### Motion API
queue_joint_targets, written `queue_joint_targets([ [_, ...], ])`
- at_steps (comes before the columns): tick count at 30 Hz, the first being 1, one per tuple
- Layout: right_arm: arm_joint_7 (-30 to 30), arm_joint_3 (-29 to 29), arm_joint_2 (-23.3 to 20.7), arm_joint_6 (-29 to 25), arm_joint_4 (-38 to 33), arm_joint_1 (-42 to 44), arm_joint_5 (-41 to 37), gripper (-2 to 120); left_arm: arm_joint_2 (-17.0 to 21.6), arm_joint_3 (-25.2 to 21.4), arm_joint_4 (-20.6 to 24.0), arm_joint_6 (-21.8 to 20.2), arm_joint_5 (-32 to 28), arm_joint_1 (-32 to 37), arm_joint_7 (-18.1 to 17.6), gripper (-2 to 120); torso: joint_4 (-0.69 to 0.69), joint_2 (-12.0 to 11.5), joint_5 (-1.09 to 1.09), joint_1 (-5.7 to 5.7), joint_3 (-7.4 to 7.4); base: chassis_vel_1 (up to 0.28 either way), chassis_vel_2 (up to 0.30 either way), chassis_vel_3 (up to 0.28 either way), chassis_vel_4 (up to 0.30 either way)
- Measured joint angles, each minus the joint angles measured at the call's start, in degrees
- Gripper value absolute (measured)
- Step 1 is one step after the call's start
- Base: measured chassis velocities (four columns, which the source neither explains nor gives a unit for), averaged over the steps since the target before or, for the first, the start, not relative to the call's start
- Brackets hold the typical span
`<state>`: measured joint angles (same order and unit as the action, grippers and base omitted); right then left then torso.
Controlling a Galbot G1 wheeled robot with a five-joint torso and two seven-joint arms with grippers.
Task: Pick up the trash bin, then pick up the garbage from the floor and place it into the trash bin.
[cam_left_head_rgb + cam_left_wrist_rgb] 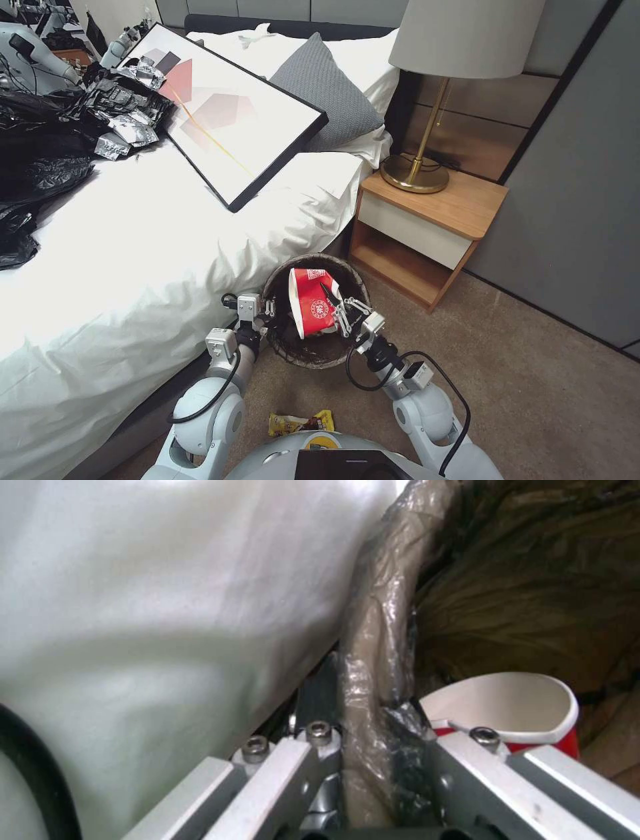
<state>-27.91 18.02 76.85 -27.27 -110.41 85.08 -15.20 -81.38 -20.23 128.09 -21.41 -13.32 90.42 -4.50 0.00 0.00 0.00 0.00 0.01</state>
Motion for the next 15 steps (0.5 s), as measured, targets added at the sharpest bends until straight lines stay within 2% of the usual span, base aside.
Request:
queue_joint_targets([
  [2,0.3,-0.1,0.0,0.2,0.2,0.0,0.3,4,0.0,0.0,0.0,0.0,0.0,0.0,0.0,0,0.00,0.0,0.00,0.00,0.00,0.000,0.000,0.000,0.000],
  [5,0.4,0.0,0.2,0.4,0.9,-0.1,2.0,18,-0.1,0.2,0.0,0.0,0.0,0.0,0.0,0,0.00,0.0,0.00,0.00,0.00,0.000,0.000,0.000,0.000],
  [6,0.4,0.0,0.2,0.4,0.9,-0.1,2.0,18,-0.1,0.2,0.0,0.0,0.0,0.0,0.0,0,0.00,0.0,0.00,0.00,0.00,0.000,0.000,0.000,0.000],
  [9,0.5,0.1,0.3,0.4,1.3,0.0,2.6,34,-0.1,0.2,0.0,0.0,0.0,-0.1,0.0,0,0.00,0.0,0.00,0.00,0.00,0.000,0.000,0.000,0.000],
  [14,0.4,0.1,0.4,0.4,1.4,0.1,2.8,46,-0.1,0.2,0.0,-0.1,0.0,-0.1,0.0,0,0.00,0.0,0.00,0.00,0.00,0.000,0.000,0.000,0.000],
  [15,0.4,0.1,0.5,0.4,1.4,0.2,2.9,52,-0.1,0.2,0.0,-0.1,0.0,-0.1,0.0,0,0.00,0.0,0.00,0.00,0.00,0.000,0.000,0.000,0.000],
])
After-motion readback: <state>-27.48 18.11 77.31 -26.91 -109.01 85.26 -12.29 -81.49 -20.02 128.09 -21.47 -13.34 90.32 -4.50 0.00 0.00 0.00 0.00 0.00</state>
